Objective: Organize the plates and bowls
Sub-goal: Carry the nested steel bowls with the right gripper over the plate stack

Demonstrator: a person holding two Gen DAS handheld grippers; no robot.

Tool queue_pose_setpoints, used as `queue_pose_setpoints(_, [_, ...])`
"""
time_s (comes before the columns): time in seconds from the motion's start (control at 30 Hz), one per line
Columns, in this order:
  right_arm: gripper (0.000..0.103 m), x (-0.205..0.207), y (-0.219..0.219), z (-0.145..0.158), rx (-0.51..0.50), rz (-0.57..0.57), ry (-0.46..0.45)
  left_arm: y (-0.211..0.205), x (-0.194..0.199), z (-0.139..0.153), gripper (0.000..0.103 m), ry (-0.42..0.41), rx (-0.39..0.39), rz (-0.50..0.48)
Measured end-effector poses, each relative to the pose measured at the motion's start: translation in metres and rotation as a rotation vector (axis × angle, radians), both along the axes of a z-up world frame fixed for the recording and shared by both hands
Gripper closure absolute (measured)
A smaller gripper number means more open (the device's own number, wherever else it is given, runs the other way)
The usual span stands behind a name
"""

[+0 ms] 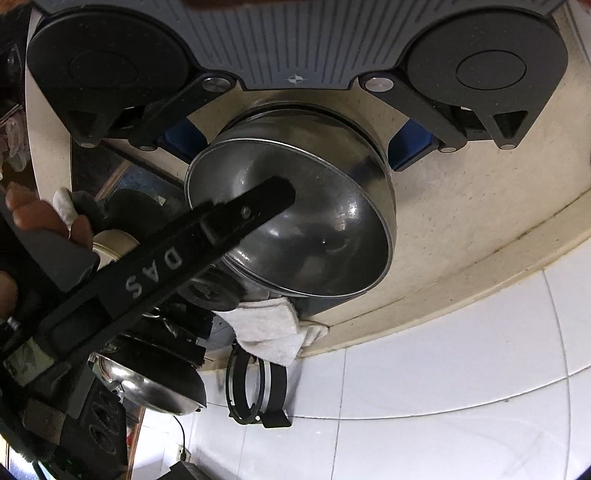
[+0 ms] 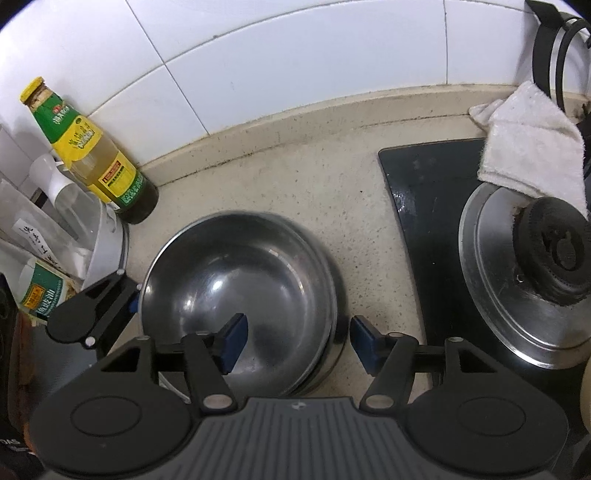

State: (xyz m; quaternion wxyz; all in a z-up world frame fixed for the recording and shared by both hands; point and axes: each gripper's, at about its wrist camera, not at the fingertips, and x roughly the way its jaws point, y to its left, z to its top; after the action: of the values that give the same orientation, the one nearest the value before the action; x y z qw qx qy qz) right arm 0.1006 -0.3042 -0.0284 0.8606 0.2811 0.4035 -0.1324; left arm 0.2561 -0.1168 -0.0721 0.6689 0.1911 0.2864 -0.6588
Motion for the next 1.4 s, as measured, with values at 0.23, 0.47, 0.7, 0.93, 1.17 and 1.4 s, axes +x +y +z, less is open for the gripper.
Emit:
queue_pose_setpoints(0.23, [0.042,0.007,-0.007,-0.010,0.019,-0.008,0.008,0.006,0.014,-0.011,0.000,0.052,-0.003,-0.030])
queue_pose_setpoints(0.47, [0.033,0.012,-0.014,-0.017,0.063,-0.009,-0.014,0.002,0.022,-0.020,0.000,0.091,-0.040,-0.073])
queue_pose_setpoints(0.7, [0.033,0.007,-0.034,-0.030,0.188,-0.021,-0.030,0.001,0.036,-0.030,0.000,0.141,-0.069,-0.123])
queue_pose_setpoints(0.93, [0.027,0.018,-0.036,-0.035,0.210,0.019,-0.058,-0.016,0.036,-0.041,0.000,0.135,-0.053,-0.149])
queue_pose_setpoints(1.17, [0.028,0.026,-0.036,-0.037,0.206,0.055,-0.056,-0.026,0.029,-0.042,0.000,0.047,-0.034,-0.119])
queue_pose_setpoints(1.4, [0.030,0.030,-0.043,-0.041,0.291,0.009,-0.063,-0.031,0.023,-0.036,0.000,0.020,0.020,-0.031])
